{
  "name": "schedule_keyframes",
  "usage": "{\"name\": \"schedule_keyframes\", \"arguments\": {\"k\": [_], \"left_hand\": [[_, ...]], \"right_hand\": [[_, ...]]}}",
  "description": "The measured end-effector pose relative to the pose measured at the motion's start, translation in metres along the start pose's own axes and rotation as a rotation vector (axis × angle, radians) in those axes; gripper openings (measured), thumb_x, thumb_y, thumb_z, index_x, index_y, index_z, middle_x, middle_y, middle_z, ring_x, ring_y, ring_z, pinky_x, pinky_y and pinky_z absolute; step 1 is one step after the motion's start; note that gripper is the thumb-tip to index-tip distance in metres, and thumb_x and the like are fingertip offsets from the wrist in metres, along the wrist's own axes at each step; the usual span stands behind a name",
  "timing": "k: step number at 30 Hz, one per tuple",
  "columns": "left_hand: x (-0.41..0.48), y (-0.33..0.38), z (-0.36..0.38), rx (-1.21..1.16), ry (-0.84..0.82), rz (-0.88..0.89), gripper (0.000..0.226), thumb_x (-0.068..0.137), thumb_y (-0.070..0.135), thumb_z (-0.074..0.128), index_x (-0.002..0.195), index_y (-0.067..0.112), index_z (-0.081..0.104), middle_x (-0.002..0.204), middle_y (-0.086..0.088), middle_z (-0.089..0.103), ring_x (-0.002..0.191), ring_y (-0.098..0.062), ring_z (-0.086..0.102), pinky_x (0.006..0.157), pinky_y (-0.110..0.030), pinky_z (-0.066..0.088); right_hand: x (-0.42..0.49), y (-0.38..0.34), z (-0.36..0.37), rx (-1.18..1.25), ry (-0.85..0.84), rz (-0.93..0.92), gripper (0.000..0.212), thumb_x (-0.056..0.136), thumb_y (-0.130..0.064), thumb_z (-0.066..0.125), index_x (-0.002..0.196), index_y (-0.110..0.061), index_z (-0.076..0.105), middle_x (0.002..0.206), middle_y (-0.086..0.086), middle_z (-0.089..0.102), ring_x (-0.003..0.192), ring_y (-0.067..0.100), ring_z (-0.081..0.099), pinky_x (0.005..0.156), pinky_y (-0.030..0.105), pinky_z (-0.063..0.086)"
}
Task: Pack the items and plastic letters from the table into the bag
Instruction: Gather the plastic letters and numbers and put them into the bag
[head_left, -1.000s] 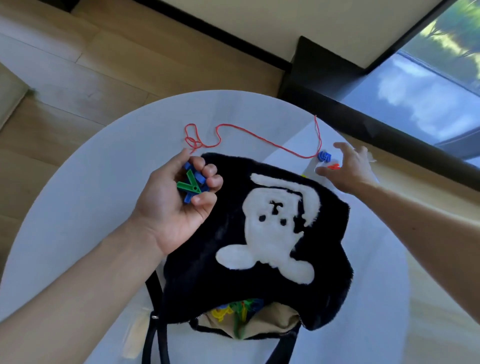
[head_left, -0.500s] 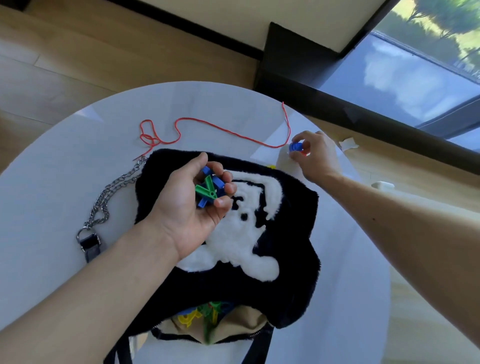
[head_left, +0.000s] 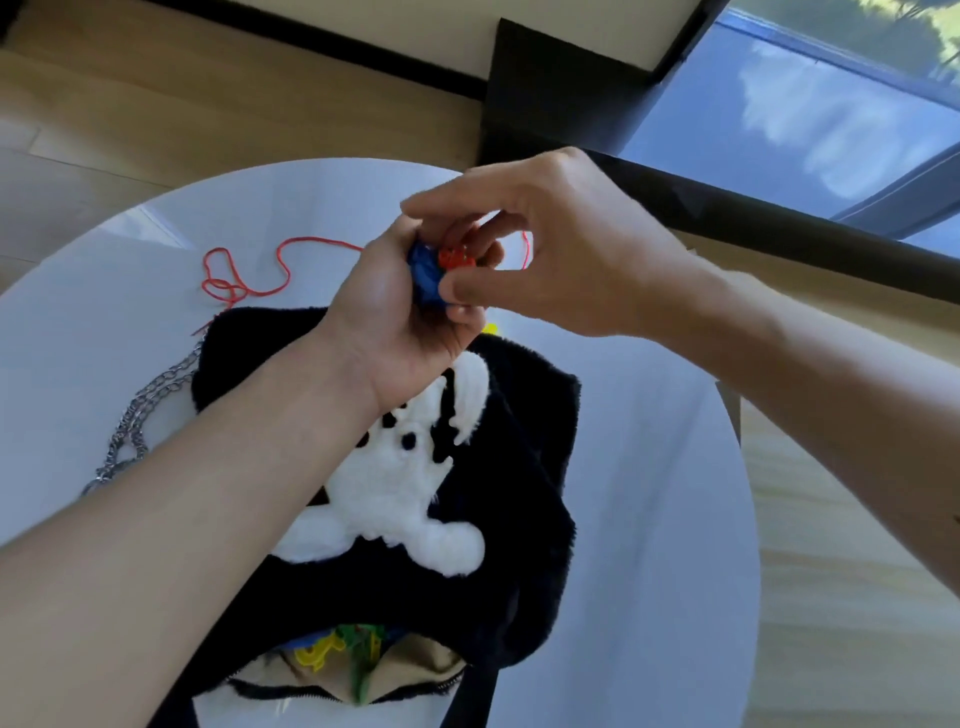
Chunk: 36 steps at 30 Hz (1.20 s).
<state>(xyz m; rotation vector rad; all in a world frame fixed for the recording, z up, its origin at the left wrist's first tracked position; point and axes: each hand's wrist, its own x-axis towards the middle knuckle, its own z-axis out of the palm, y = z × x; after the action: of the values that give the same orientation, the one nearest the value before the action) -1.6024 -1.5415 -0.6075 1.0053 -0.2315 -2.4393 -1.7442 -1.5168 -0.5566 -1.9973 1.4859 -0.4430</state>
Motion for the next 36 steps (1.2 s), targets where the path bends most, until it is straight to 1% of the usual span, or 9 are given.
{"name": "schedule_keyframes", "arguments": {"k": [3, 5, 9, 11, 17, 23, 28, 31, 36], "left_hand": [[0.005, 0.002, -0.001, -0.017, 0.049, 0.029, 0.041, 0.104, 0.039, 0.039, 0.075, 0.015, 0.056, 0.067, -0.001, 0.057, 0.056, -0.01, 0.048, 0.038, -0.016, 0.03], [0.005, 0.004, -0.005, -0.022, 0.076, 0.051, 0.042, 0.102, 0.039, 0.043, 0.071, 0.014, 0.057, 0.07, -0.002, 0.057, 0.056, -0.011, 0.047, 0.037, -0.015, 0.029], [0.001, 0.005, -0.016, -0.005, 0.131, 0.053, 0.042, 0.102, 0.037, 0.043, 0.07, 0.013, 0.057, 0.07, -0.003, 0.057, 0.059, -0.01, 0.046, 0.037, -0.014, 0.029], [-0.003, 0.003, -0.023, -0.002, 0.154, 0.04, 0.042, 0.102, 0.037, 0.043, 0.07, 0.013, 0.057, 0.069, -0.002, 0.057, 0.059, -0.009, 0.046, 0.037, -0.013, 0.029], [-0.026, -0.003, -0.038, 0.012, 0.171, 0.033, 0.041, 0.101, 0.038, 0.045, 0.071, 0.014, 0.059, 0.073, -0.002, 0.058, 0.061, -0.009, 0.048, 0.038, -0.013, 0.031], [-0.061, -0.023, -0.032, 0.003, 0.233, 0.02, 0.039, 0.101, 0.038, 0.046, 0.076, 0.012, 0.06, 0.075, -0.006, 0.061, 0.061, -0.014, 0.059, 0.039, -0.016, 0.039], [-0.097, -0.041, -0.004, -0.02, 0.18, -0.003, 0.043, 0.102, 0.044, 0.043, 0.082, 0.012, 0.064, 0.074, -0.002, 0.062, 0.058, -0.014, 0.059, 0.043, -0.018, 0.043], [-0.129, -0.057, -0.01, -0.021, 0.188, 0.11, 0.042, 0.103, 0.048, 0.039, 0.086, 0.017, 0.062, 0.072, 0.002, 0.059, 0.057, -0.01, 0.051, 0.043, -0.019, 0.039], [-0.167, -0.082, -0.046, -0.142, 0.287, 0.171, 0.038, 0.102, 0.039, 0.048, 0.076, 0.014, 0.058, 0.069, -0.001, 0.056, 0.055, -0.009, 0.049, 0.036, -0.015, 0.033]], "right_hand": [[-0.003, 0.026, 0.008, 0.2, 0.357, 0.045, 0.026, 0.086, -0.003, 0.059, 0.108, -0.004, 0.073, 0.102, 0.0, 0.072, 0.094, 0.012, 0.07, 0.082, 0.03, 0.058], [-0.004, 0.058, 0.018, 0.044, 0.476, 0.169, 0.028, 0.085, 0.003, 0.055, 0.104, -0.008, 0.072, 0.103, 0.003, 0.067, 0.09, 0.014, 0.066, 0.078, 0.036, 0.055], [-0.014, 0.11, 0.053, -0.221, -0.234, 0.217, 0.048, 0.093, -0.013, 0.064, 0.137, -0.029, 0.057, 0.133, 0.001, 0.05, 0.109, 0.014, 0.057, 0.093, 0.031, 0.049], [-0.012, 0.12, 0.072, -0.303, -0.382, 0.129, 0.049, 0.095, -0.029, 0.062, 0.142, -0.037, 0.05, 0.135, 0.0, 0.042, 0.11, 0.016, 0.053, 0.092, 0.03, 0.044], [-0.017, 0.123, 0.08, -0.308, -0.295, 0.169, 0.023, 0.097, -0.025, 0.056, 0.116, -0.024, 0.068, 0.109, 0.003, 0.052, 0.097, 0.024, 0.06, 0.087, 0.038, 0.048], [-0.024, 0.047, 0.036, 0.176, 0.413, 0.231, 0.042, 0.079, -0.026, 0.081, 0.112, -0.013, 0.06, 0.092, 0.001, 0.063, 0.072, 0.009, 0.057, 0.065, 0.026, 0.049], [-0.046, -0.059, 0.031, 0.136, 0.146, -0.015, 0.022, 0.077, -0.026, 0.082, 0.086, -0.011, 0.069, 0.083, -0.012, 0.061, 0.08, 0.0, 0.053, 0.068, 0.015, 0.041], [-0.063, -0.09, 0.046, 0.056, -0.02, -0.08, 0.018, 0.08, -0.029, 0.08, 0.088, -0.014, 0.077, 0.098, 0.003, 0.064, 0.097, 0.018, 0.054, 0.081, 0.03, 0.044], [-0.084, -0.094, 0.049, 0.139, 0.129, -0.057, 0.022, 0.093, -0.034, 0.068, 0.108, -0.019, 0.074, 0.114, 0.005, 0.058, 0.094, 0.002, 0.055, 0.078, 0.008, 0.041]]}}
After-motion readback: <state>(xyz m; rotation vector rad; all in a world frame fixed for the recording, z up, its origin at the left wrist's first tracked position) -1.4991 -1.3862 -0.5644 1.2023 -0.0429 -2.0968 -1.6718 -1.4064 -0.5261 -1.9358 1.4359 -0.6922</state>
